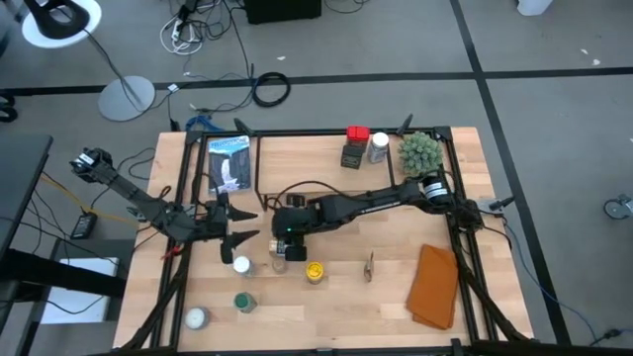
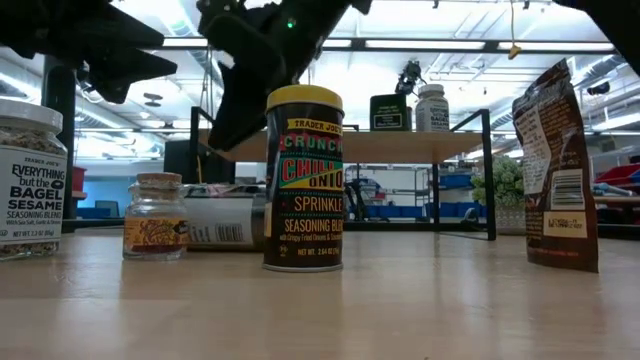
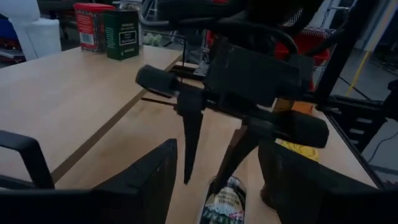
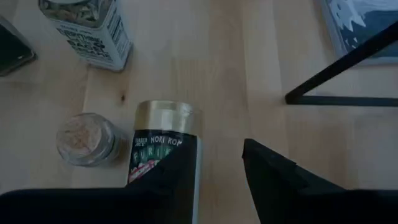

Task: Shelf spices
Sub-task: Put the golden seasoning bottle on the shelf aligned with the other red seasoning can

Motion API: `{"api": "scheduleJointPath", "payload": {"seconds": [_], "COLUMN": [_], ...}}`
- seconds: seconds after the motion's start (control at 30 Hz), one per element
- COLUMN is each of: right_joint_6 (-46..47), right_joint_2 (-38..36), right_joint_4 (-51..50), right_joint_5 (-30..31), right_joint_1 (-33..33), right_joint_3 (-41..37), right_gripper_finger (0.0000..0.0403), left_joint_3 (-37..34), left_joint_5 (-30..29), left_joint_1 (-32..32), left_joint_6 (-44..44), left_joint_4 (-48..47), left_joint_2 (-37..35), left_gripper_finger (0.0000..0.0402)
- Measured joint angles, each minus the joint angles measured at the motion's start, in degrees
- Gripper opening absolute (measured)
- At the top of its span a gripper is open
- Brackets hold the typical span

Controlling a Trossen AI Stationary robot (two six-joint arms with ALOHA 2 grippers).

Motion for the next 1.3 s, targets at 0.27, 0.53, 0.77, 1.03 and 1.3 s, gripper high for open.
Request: {"api": "scheduleJointPath", "payload": {"seconds": [0.27, 0.53, 0.77, 1.03, 1.3], "right_joint_6": [2.0, 1.4, 0.0, 0.4, 0.4], "right_joint_2": [1.2, 1.3, 1.3, 1.1, 1.1], "right_joint_4": [-1.4, 0.7, 5.4, 8.9, 10.5], "right_joint_5": [-4.5, -7.3, -8.3, -9.2, -9.8], "right_joint_1": [0.5, -0.1, -1.4, -2.2, -2.4], "right_joint_3": [2.8, -0.2, -3.4, -7.6, -11.1], "right_gripper_finger": [0.0222, 0.0323, 0.0349, 0.0330, 0.0308], "left_joint_3": [0.0, 0.0, 0.0, 0.0, 0.0], "left_joint_5": [0.0, 0.0, 0.0, -0.1, -0.1], "left_joint_1": [0.0, 0.0, 0.0, 0.0, 0.0], "left_joint_6": [0.2, 0.2, -0.1, -0.1, -0.1], "left_joint_4": [-0.6, -0.8, -0.9, -0.9, -1.0], "left_joint_2": [0.1, 0.3, 0.3, 0.3, 0.3], "left_gripper_finger": [0.0229, 0.0229, 0.0229, 0.0229, 0.0229]}}
